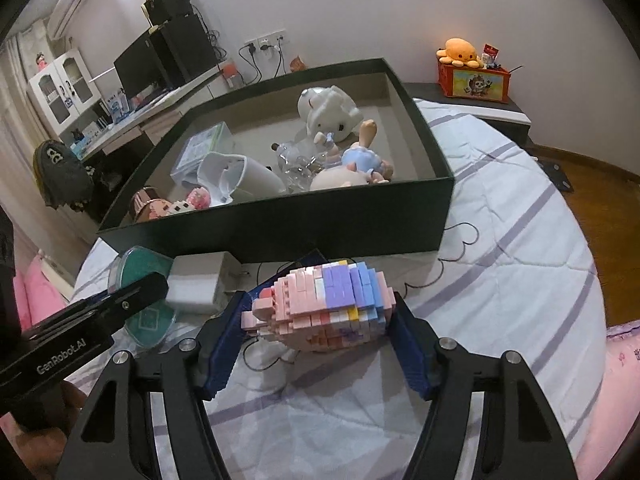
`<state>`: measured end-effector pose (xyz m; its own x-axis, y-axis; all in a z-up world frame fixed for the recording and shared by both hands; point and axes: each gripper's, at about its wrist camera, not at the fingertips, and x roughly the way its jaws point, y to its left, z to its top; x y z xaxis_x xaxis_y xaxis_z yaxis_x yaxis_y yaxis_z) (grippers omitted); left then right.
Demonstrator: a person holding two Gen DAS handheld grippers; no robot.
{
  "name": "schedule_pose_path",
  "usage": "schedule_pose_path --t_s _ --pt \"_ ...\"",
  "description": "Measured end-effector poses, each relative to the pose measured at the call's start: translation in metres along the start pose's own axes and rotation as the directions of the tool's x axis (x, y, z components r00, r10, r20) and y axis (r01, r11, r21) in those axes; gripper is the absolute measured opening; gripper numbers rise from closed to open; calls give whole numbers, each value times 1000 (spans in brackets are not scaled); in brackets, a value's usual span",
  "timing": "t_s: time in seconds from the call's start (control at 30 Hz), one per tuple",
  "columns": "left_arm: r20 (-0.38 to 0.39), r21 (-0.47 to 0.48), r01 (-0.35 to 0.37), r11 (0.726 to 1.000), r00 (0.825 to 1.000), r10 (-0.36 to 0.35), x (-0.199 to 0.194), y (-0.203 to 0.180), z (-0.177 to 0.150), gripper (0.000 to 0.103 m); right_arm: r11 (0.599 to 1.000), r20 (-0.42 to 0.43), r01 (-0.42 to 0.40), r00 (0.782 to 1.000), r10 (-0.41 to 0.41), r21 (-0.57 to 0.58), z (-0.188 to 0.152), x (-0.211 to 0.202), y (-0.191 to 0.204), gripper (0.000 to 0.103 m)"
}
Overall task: Organize rigid objects
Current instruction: 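Grasp the teal case with the left tool while the right tool grasps the pink block figurine, then carry the teal case and block figurine into the black box and release both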
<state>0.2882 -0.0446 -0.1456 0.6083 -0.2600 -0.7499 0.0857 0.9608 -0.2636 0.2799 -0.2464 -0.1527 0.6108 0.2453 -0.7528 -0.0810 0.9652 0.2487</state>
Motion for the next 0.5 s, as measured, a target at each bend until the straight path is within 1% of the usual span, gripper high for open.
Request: schedule_pose_path --t_s 0.27,0.5 --pt "36 5 -19 1000 999 19 -29 6 -5 39 1000 36 -11 999 11 -11 1 -28 6 69" --pt "87 20 -21 1000 996 19 -58 6 6 39 999 80 -26 996 29 -39 10 -51 15 68"
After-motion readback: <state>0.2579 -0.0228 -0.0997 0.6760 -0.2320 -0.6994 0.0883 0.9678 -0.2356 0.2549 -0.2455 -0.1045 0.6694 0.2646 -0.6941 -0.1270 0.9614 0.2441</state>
